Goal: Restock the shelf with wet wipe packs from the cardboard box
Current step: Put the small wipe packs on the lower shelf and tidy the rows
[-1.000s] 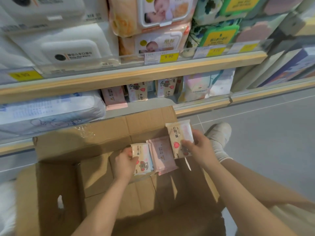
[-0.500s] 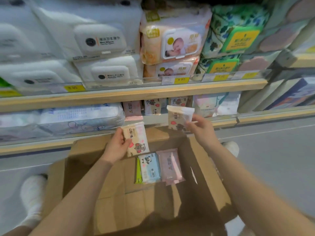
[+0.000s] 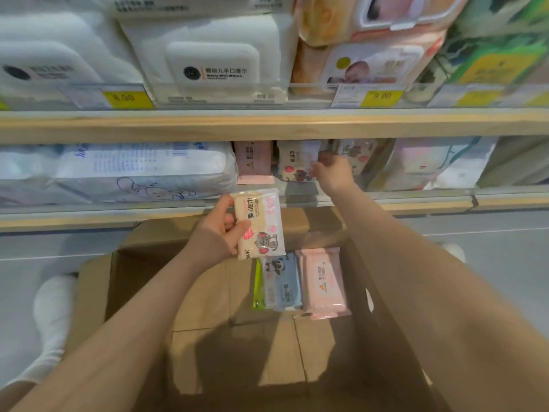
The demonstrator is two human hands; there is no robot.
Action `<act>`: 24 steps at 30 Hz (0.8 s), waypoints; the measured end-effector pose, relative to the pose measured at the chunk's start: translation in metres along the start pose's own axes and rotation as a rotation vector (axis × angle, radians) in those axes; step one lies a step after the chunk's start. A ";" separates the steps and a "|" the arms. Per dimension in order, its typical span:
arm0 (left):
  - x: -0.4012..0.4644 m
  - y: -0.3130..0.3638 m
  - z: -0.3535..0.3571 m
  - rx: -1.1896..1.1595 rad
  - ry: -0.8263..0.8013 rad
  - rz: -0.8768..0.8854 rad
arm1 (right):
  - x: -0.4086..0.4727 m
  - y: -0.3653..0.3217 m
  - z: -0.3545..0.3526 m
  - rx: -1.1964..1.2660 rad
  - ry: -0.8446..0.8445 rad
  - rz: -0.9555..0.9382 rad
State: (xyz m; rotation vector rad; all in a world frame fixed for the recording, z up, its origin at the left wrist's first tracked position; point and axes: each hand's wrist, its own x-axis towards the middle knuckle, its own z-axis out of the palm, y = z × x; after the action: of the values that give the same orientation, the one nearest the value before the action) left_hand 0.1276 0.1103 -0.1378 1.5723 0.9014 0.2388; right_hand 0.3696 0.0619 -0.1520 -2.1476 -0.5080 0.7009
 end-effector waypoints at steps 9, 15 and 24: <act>0.003 -0.004 -0.003 -0.043 -0.036 -0.003 | 0.012 0.006 0.011 0.123 0.036 0.124; 0.000 0.000 -0.003 -0.016 -0.049 -0.006 | -0.051 0.001 -0.028 -0.161 0.011 -0.179; -0.003 0.032 0.013 0.080 -0.132 0.055 | -0.142 0.089 -0.090 -0.563 -0.118 -0.296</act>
State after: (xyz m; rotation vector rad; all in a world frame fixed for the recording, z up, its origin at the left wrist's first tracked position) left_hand 0.1460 0.1003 -0.1108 1.6684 0.7734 0.1374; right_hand 0.3288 -0.1226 -0.1318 -2.4694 -1.1728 0.5617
